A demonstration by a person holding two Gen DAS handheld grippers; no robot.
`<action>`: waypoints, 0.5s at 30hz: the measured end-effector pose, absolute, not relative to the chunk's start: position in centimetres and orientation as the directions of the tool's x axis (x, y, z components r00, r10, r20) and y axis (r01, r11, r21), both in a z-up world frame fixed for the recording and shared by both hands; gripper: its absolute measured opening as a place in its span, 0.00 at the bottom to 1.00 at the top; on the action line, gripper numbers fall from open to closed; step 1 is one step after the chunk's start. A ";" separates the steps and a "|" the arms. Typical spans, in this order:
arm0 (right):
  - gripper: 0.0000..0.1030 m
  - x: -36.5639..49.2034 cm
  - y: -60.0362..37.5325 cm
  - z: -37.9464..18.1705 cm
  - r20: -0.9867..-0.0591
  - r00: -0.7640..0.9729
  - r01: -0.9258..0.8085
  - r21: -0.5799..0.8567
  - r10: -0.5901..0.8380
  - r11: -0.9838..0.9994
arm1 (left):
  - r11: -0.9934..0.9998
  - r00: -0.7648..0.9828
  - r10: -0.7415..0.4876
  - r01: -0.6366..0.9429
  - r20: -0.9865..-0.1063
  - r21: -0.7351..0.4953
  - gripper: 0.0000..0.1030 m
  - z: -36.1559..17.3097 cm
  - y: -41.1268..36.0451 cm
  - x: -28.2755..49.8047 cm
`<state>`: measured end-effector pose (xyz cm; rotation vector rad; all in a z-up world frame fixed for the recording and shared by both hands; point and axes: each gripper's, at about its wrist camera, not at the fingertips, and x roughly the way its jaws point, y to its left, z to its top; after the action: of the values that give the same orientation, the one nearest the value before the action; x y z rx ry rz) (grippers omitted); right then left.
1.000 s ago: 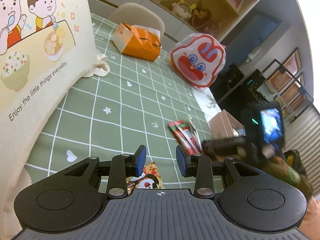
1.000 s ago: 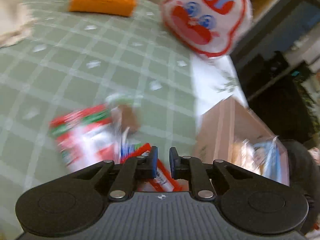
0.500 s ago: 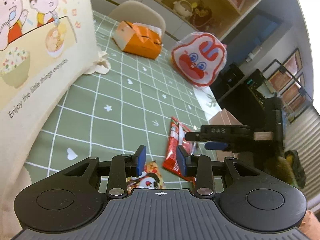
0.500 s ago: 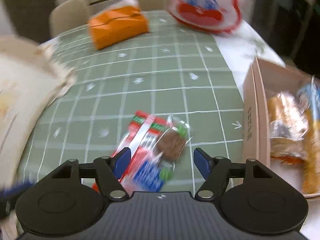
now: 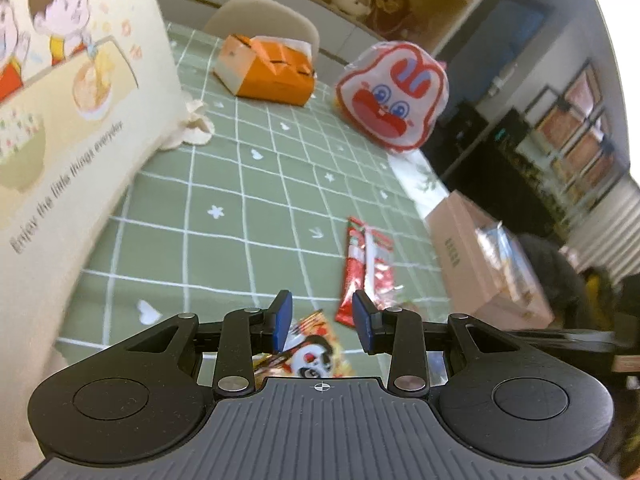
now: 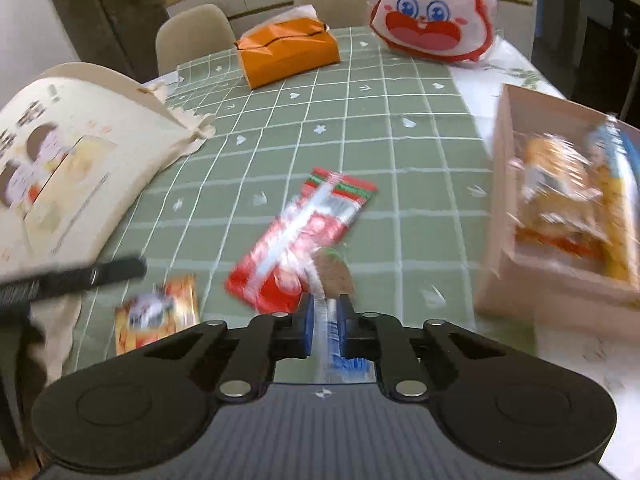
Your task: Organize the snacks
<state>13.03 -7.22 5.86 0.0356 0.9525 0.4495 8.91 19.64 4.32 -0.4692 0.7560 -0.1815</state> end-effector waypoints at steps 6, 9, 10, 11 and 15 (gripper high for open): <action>0.20 9.0 -12.3 4.6 -0.751 0.626 -0.290 0.024 0.208 0.957 | 0.927 0.666 -0.244 -0.052 -0.705 -0.371 0.36 4.3 20.2 5.6; 0.54 7.8 -14.0 3.4 -0.739 0.630 -0.317 0.035 0.238 0.948 | 0.907 0.638 -0.257 -0.100 -0.726 -0.408 0.36 3.9 20.9 4.1; 0.56 7.5 -14.4 3.1 -0.732 0.625 -0.328 0.069 0.271 0.942 | 0.894 0.638 -0.270 -0.113 -0.722 -0.434 0.36 3.8 21.1 4.0; 0.56 7.2 -14.7 2.9 -0.726 0.624 -0.334 0.085 0.288 0.939 | 0.878 0.641 -0.287 -0.122 -0.712 -0.464 0.36 3.7 21.1 4.0; 0.58 5.2 -15.3 2.1 -0.687 0.665 -0.338 0.073 0.293 0.938 | 0.867 0.648 -0.308 -0.109 -0.696 -0.486 0.38 3.7 19.0 5.8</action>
<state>5.21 -15.31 2.05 -0.0621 0.7644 0.3561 5.77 18.95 3.75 -0.5245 0.8679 -0.1197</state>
